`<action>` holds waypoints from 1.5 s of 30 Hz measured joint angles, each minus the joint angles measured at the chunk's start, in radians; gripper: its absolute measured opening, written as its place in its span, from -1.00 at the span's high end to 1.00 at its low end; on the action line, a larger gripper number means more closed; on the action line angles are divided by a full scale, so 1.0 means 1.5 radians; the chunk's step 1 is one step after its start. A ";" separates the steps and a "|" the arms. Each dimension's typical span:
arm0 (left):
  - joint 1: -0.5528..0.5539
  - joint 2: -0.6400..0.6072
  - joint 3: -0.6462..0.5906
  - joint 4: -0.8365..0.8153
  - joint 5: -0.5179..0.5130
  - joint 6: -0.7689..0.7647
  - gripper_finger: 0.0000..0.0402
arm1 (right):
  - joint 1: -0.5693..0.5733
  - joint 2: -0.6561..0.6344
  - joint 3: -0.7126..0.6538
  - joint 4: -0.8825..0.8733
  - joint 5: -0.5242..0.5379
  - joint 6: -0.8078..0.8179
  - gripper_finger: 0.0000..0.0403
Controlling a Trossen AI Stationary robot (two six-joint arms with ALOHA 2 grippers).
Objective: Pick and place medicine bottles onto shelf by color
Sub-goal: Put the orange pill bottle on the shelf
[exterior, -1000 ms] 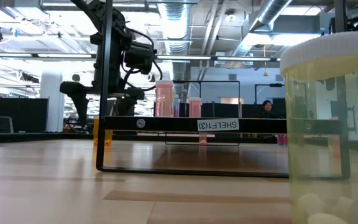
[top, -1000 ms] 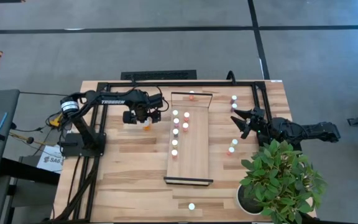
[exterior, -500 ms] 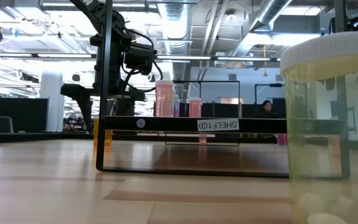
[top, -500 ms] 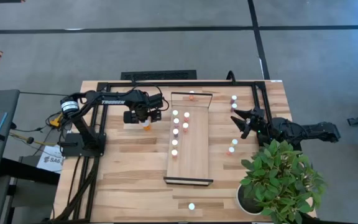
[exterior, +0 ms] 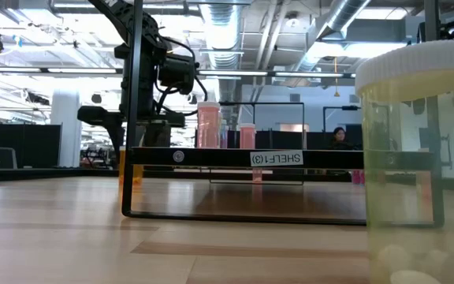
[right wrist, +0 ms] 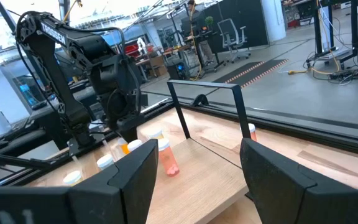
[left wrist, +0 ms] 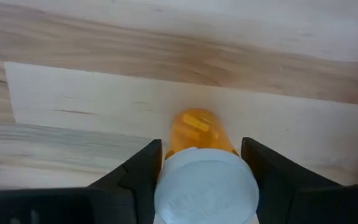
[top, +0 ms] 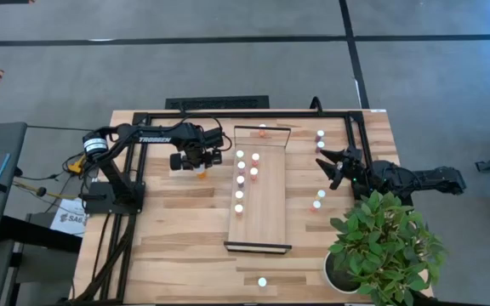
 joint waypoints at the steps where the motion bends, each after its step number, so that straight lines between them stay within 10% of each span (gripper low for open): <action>1: 0.000 0.000 0.000 0.000 0.006 0.000 0.11 | 0.000 0.000 0.000 0.000 0.000 0.000 -0.24; 13: -0.003 0.000 0.014 -0.004 0.079 -0.026 0.05 | 0.000 0.000 0.000 0.000 0.000 0.000 -0.24; 45: -0.100 0.000 0.336 -0.261 -0.007 -0.070 0.06 | 0.000 0.000 0.000 0.000 0.000 0.000 -0.24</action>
